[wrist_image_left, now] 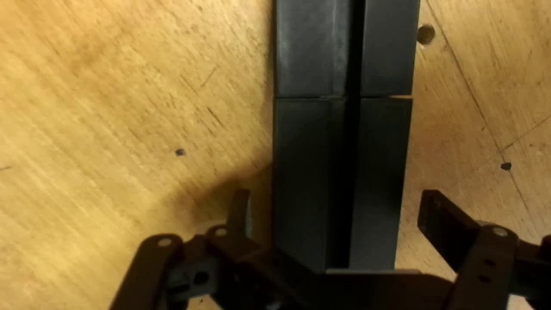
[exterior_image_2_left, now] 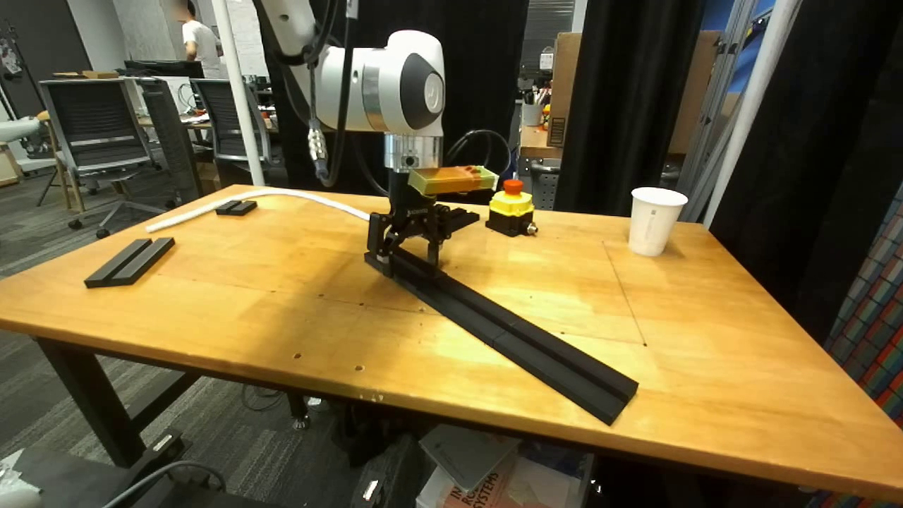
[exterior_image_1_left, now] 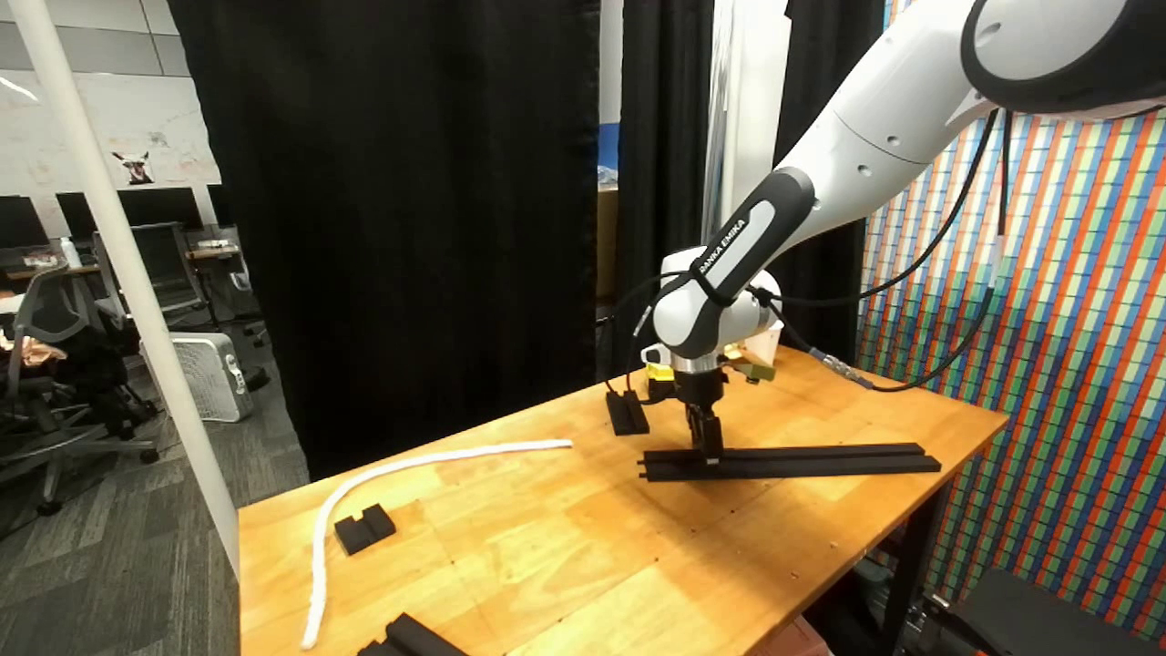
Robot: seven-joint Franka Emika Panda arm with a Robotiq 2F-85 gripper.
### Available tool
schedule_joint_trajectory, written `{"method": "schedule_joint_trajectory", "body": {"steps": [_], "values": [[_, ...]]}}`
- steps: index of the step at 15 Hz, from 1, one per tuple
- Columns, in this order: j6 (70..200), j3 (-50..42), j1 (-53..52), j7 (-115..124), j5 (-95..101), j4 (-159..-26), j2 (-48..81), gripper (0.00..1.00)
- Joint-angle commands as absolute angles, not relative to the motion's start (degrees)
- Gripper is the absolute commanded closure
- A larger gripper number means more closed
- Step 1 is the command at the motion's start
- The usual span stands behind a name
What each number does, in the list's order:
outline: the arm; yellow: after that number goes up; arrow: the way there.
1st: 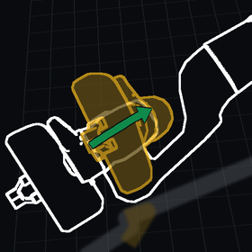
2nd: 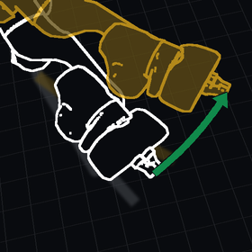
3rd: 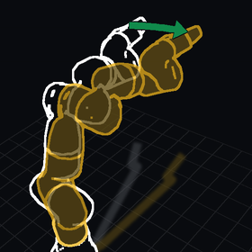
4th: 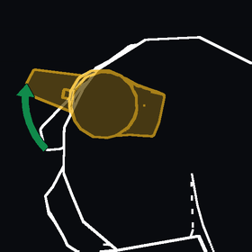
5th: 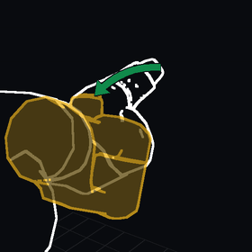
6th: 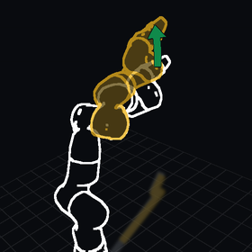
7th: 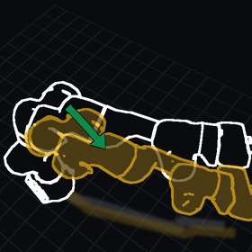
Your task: Pick up the black objects and put them in a straight line.
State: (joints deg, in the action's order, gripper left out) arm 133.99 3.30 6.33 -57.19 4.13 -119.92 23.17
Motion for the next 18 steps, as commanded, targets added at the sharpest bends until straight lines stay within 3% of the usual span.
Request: {"method": "schedule_joint_trajectory", "body": {"steps": [1,18], "values": [[132.6,3.3,6.5,-56.5,3.7,-119.4,22.5,0.0],[125.2,4.4,3.8,-50.7,3.6,-115.1,19.9,0.0]]}}
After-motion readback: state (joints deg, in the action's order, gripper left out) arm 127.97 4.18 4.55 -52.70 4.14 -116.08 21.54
